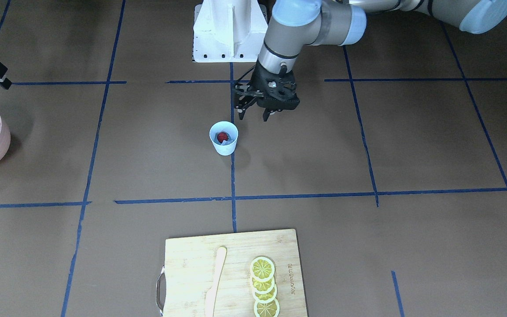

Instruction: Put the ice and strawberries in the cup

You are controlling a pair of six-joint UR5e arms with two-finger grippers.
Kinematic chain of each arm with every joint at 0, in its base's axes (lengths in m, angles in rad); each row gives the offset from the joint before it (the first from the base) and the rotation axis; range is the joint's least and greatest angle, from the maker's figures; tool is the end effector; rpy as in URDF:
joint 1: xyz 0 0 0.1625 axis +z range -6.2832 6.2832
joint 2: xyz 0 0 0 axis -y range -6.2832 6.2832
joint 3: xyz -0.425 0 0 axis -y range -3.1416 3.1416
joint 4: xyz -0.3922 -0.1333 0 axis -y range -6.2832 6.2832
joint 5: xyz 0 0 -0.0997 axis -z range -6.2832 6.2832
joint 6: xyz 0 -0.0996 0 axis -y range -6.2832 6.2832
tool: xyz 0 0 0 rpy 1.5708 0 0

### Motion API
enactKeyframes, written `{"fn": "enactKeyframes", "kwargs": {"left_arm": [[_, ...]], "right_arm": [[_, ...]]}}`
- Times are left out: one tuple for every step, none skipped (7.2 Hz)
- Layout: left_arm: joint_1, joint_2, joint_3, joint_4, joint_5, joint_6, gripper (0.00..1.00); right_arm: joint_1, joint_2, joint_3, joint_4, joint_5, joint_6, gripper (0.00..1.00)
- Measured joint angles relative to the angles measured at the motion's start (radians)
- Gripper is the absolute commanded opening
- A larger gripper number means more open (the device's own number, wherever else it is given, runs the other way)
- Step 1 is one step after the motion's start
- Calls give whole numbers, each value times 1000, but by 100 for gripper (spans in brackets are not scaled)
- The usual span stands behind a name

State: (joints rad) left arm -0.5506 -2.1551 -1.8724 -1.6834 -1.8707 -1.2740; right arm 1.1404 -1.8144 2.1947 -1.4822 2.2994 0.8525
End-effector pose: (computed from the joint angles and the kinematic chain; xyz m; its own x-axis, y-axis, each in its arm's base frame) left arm 0.4711 -0.4111 0.1810 0.5256 0.0052 -0.8507 0.1406 0.9857 0.0929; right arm -0.0994 -0.3771 0.4506 0.6439 0.2256 0.7311 -0.1711 0.9738 -0.1498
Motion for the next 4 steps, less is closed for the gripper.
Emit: {"fn": "enactKeyframes", "kwargs": {"left_arm": [[-37, 76, -109, 92, -16, 119, 69], [-104, 171, -218, 185, -61, 265, 69], [-189, 280, -303, 237, -120, 414, 69], [-317, 402, -356, 258, -198, 616, 69]], "right_arm": [[36, -4, -15, -2, 18, -49, 100], [79, -11, -35, -3, 35, -116, 100], [124, -17, -61, -4, 54, -191, 100], [166, -21, -93, -4, 70, -269, 100]]}}
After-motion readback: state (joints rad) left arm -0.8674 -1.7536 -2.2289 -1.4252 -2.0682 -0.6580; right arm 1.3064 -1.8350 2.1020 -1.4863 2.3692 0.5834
